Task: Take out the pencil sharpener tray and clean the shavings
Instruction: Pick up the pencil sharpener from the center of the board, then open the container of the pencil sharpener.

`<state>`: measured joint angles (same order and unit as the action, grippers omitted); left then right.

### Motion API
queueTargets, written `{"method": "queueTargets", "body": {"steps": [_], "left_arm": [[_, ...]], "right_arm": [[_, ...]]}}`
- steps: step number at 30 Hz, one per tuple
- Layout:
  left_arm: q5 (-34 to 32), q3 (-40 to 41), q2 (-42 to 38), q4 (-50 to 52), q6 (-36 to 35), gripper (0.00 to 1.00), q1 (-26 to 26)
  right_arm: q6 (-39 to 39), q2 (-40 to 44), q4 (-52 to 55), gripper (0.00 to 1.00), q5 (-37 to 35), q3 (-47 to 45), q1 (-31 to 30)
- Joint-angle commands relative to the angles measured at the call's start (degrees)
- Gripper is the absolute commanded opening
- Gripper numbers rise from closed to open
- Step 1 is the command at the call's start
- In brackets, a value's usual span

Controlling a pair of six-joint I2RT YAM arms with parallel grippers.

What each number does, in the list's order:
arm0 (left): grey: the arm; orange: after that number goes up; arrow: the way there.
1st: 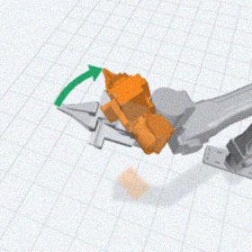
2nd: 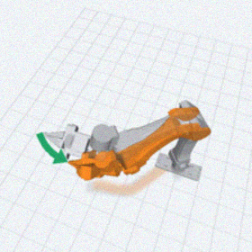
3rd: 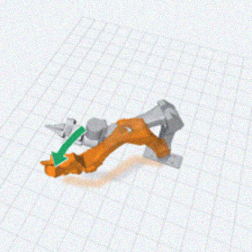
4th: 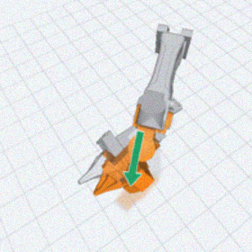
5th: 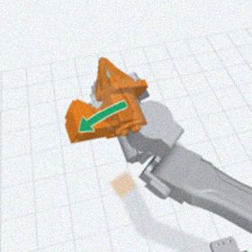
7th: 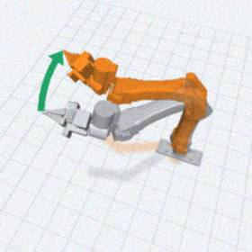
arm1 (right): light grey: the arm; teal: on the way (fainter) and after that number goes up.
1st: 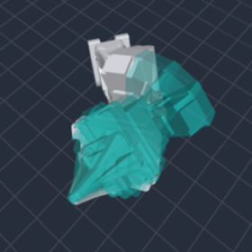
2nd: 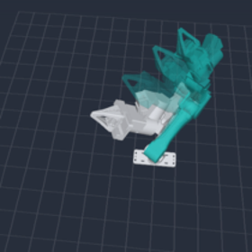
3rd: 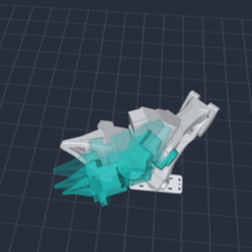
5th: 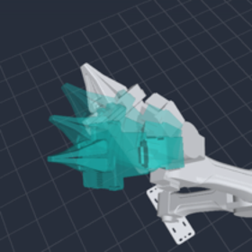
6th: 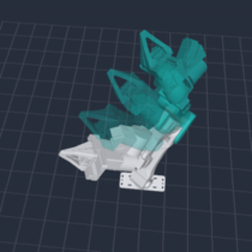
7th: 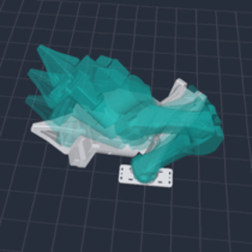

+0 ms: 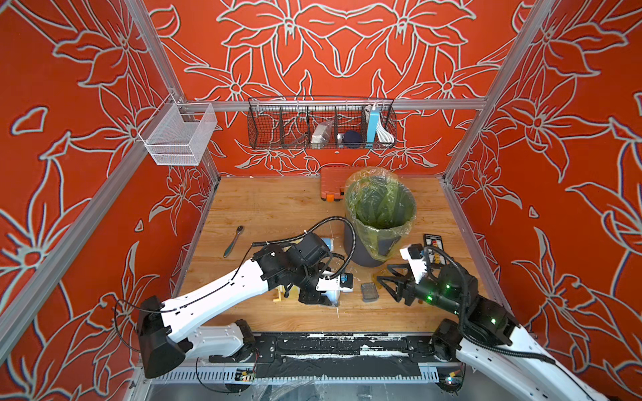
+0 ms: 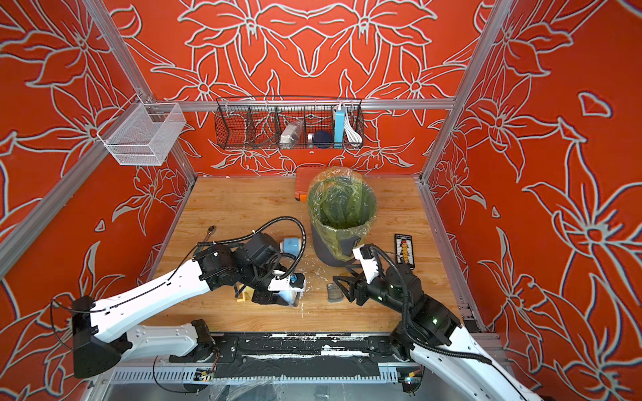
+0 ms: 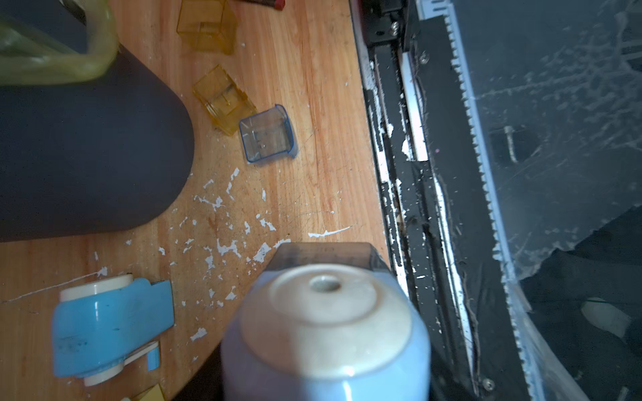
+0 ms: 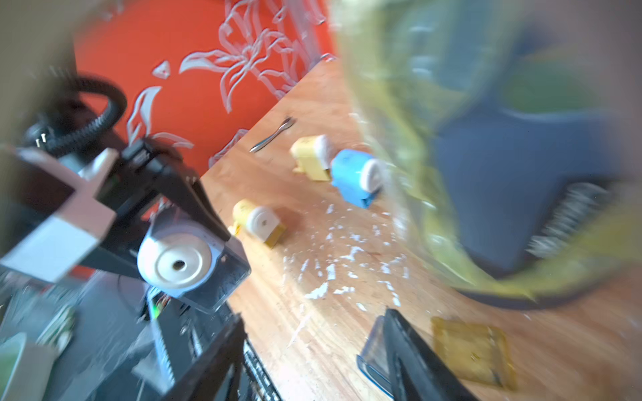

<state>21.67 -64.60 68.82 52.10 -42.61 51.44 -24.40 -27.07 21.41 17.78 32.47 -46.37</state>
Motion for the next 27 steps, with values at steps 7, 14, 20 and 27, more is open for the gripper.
{"method": "queueTargets", "body": {"steps": [7, 14, 20, 27], "left_arm": [[9.0, -2.8, -0.4, 3.1, 0.9, 0.00, -0.1], [11.7, -3.1, -2.5, 1.5, 3.0, 0.00, -0.1], [13.3, -2.2, -3.9, 0.2, 4.4, 0.00, -0.3], [14.8, -1.9, -4.3, -0.5, 5.3, 0.00, -0.3]], "right_arm": [[7.1, -6.1, -8.9, 0.97, -5.2, 0.8, -18.6], [6.8, -10.8, -14.9, 0.96, -13.0, -0.9, -28.2], [7.2, -13.5, -16.8, 0.92, -15.9, -0.8, -30.4], [6.6, -14.2, -19.1, 0.88, -16.0, -1.4, -30.6]]}}
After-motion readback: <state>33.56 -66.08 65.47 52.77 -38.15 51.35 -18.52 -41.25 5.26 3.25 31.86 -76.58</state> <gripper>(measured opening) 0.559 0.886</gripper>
